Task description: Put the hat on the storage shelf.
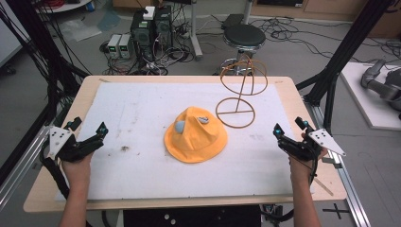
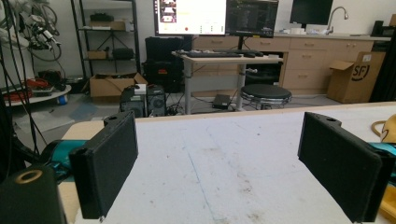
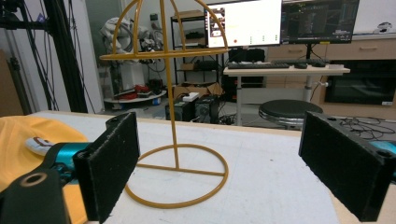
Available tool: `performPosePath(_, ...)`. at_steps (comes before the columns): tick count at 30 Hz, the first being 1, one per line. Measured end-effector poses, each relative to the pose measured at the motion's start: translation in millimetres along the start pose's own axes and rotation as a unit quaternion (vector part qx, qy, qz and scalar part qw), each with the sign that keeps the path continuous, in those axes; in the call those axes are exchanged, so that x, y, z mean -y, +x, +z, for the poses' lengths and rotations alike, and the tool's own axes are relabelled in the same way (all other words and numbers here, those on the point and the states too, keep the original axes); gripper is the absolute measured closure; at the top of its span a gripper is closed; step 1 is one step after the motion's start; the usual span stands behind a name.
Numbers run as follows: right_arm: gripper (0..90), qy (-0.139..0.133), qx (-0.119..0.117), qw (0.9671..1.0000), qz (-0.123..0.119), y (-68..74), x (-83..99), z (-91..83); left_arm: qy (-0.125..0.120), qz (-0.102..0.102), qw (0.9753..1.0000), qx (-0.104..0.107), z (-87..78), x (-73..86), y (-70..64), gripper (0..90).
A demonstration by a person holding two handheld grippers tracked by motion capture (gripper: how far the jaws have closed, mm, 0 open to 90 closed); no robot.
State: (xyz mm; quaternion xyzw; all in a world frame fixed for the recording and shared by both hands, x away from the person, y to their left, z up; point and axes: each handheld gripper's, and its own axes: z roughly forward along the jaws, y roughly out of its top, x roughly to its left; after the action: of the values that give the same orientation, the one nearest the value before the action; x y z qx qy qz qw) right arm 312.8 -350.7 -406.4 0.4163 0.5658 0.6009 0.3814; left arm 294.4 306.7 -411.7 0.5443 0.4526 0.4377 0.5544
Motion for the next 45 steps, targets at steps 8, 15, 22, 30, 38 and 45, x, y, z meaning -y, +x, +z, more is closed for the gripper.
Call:
performPosePath(8, 12.2, 0.001, -0.006, 0.9999, 0.01, 1.7, -1.2, 1.4, 0.0, -0.003, 1.0, 0.0, -0.3, -0.2, 0.3, 12.5)
performPosePath(15, 12.3, 0.0, -0.013, 0.9999, 0.008, 6.1, -5.5, 3.0, 0.002, -0.002, 1.0, 0.004, -2.6, 0.5, 1.2, 12.5)
performPosePath(22, 13.2, -0.003, -0.046, 0.9987, -0.021, 25.8, -13.5, 11.1, 0.0, -0.007, 1.0, 0.001, -5.0, 0.2, 4.0, 12.5)
performPosePath(30, 15.3, 0.004, -0.12, 0.9904, -0.067, 60.6, -19.4, 25.6, 0.003, -0.007, 1.0, 0.004, -4.6, 0.5, 3.3, 12.5)
performPosePath(38, 18.5, 0.035, -0.18, 0.9812, -0.061, 79.0, -22.0, 39.2, 0.002, -0.008, 1.0, 0.005, -4.2, 0.7, 3.1, 12.5)
performPosePath(45, 22.5, 0.06, -0.225, 0.9699, -0.072, 92.8, -21.7, 49.9, 0.004, -0.009, 0.9999, 0.006, -3.9, 0.6, 2.6, 12.5)
